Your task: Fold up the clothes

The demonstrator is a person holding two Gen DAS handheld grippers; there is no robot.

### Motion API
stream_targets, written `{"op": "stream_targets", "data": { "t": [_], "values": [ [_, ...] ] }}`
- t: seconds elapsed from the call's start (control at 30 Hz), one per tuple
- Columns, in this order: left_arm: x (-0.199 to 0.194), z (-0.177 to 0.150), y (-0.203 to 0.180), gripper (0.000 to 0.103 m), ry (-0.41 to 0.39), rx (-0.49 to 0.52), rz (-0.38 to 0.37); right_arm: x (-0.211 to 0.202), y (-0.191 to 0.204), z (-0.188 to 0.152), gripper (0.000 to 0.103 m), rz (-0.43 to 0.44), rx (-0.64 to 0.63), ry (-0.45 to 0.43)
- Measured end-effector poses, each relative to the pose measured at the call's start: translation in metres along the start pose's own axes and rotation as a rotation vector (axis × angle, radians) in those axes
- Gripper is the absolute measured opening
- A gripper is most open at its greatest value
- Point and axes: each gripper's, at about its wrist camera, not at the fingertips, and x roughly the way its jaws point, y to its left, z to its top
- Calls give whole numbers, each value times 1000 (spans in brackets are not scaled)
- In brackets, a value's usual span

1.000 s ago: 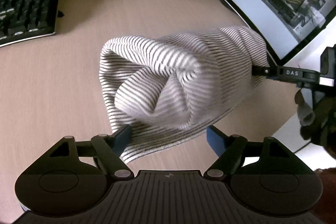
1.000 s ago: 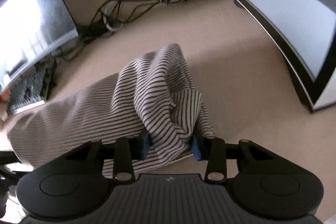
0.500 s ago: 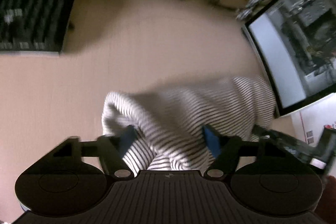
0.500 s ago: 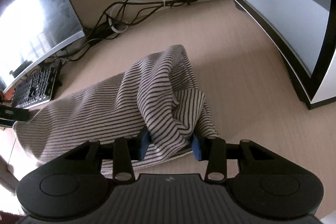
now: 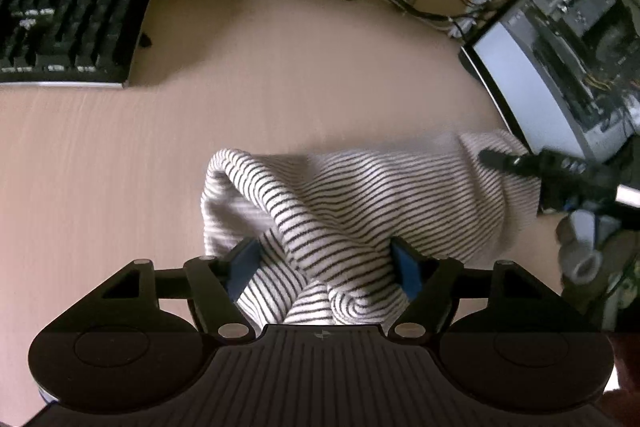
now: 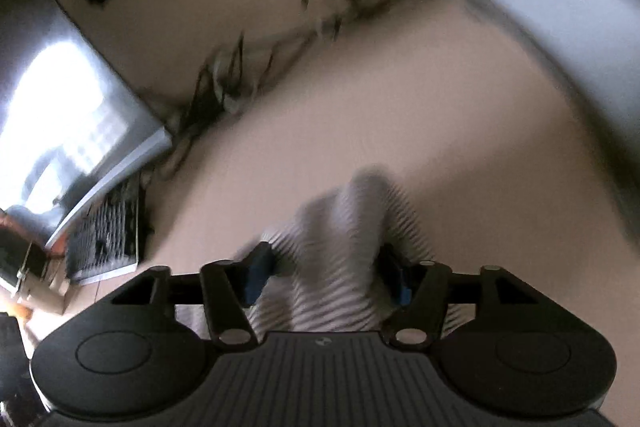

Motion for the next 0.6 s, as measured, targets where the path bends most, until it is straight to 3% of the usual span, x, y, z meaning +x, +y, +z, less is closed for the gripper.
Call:
{"op": "stream_targets", "data": {
  "t": [0.1,0.2,0.37,0.53,0.6],
  "values": [
    [3,23,-5,52,-50,59,80,6,9,11,37,6,-35,-34],
    [1,47,-18,46,-119,139,154,1,18,25,29,47,-51,-96],
    [-10,48,-13,46,-154,167,148,-11,30,25,28,63,-114,-149],
    [-16,-2,-3,55,-70,133,77,-11,-5,-9,30,-1,-84,-86],
    [-26,-14,-4,55,-57,140,55,-13,-19,-21,32,10,-40,-83]
  ]
}}
